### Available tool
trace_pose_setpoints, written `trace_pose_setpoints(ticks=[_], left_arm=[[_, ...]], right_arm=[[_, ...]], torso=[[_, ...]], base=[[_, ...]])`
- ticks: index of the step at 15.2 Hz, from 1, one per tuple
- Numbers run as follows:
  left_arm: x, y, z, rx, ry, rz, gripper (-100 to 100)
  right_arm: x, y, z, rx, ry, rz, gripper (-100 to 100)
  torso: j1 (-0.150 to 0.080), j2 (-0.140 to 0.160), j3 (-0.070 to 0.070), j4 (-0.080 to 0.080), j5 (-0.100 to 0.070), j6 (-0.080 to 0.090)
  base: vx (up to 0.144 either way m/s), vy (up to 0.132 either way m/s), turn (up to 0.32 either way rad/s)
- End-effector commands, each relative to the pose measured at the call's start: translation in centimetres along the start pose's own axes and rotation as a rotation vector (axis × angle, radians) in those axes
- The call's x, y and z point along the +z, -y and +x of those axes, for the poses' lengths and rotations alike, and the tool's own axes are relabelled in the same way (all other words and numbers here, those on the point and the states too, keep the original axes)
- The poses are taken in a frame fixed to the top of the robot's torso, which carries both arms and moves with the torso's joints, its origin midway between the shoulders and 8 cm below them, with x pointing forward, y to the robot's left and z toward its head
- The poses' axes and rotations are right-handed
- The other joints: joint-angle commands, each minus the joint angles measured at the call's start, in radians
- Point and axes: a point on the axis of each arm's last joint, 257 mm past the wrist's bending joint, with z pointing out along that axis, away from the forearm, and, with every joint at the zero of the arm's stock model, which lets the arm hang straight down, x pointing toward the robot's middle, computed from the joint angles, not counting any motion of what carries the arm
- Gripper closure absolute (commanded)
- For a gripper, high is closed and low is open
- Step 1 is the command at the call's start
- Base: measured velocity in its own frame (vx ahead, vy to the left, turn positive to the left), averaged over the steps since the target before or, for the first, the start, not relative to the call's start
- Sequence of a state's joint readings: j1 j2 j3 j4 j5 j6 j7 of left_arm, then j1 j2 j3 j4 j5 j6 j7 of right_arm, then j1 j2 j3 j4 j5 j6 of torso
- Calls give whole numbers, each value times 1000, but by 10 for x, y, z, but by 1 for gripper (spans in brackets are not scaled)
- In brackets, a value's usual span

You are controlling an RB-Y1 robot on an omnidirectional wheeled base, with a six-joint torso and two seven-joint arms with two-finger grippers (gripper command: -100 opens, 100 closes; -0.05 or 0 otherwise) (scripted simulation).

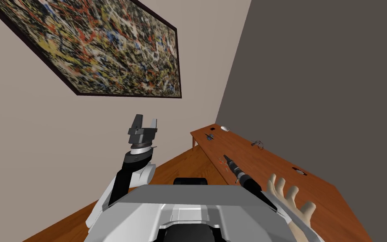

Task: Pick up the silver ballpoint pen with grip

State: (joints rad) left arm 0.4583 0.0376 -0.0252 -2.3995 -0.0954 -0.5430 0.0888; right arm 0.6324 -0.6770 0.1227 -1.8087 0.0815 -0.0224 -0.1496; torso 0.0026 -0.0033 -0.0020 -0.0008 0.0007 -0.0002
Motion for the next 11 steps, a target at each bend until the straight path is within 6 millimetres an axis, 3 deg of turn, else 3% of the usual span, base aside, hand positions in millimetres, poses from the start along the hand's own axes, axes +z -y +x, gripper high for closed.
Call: trace_pose_setpoints(ticks=[1, 2, 3, 4, 5, 6, 7, 8, 9, 10, 11], left_arm=[[0, 0, 0, 0, 0, 0, 0], [0, 0, 0, 0, 0, 0, 0], [0, 0, 0, 0, 0, 0, 0], [0, 0, 0, 0, 0, 0, 0], [0, 0, 0, 0, 0, 0, 0], [0, 0, 0, 0, 0, 0, 0], [0, 0, 0, 0, 0, 0, 0], [0, 0, 0, 0, 0, 0, 0], [0, 0, 0, 0, 0, 0, 0], [0, 0, 0, 0, 0, 0, 0], [0, 0, 0, 0, 0, 0, 0]], right_arm=[[-2, 23, 1, -3, -7, 59, -100], [-9, 52, -1, -11, -15, 135, -100], [-9, 52, -1, -11, -15, 135, -100], [-17, 79, -3, -18, -23, 203, -100], [-17, 81, -3, -18, -21, 210, -100], [-27, 108, -6, -25, -27, 279, -100], [-28, 109, -6, -26, -25, 285, -100], [-39, 136, -10, -33, -27, 357, -100], [-39, 136, -10, -33, -27, 357, -100], [-52, 162, -14, -40, -28, 427, -100], [-52, 162, -14, -40, -28, 428, -100]], torso=[[0, 0, 0, 0, 0, 0], [0, 0, 0, 0, 0, 0], [0, -1, 0, 0, 0, 0], [0, -1, -1, 0, 0, 0], [1, -2, -1, 0, 0, 0], [1, -1, -1, 0, 0, 0], [1, -1, -1, 0, 0, 0], [1, -1, -1, 0, 0, 0], [1, -2, -1, 0, 0, 0], [1, -2, -1, 0, 0, 0], [1, -2, -1, 0, 0, 0]], base=[[47, 29, 79], [67, 33, 128], [73, 39, 101], [74, 52, 99], [63, 46, 82], [66, 47, 126], [63, 40, 90], [74, 38, 102], [73, 32, 79], [73, 37, 87], [64, 38, 88]])
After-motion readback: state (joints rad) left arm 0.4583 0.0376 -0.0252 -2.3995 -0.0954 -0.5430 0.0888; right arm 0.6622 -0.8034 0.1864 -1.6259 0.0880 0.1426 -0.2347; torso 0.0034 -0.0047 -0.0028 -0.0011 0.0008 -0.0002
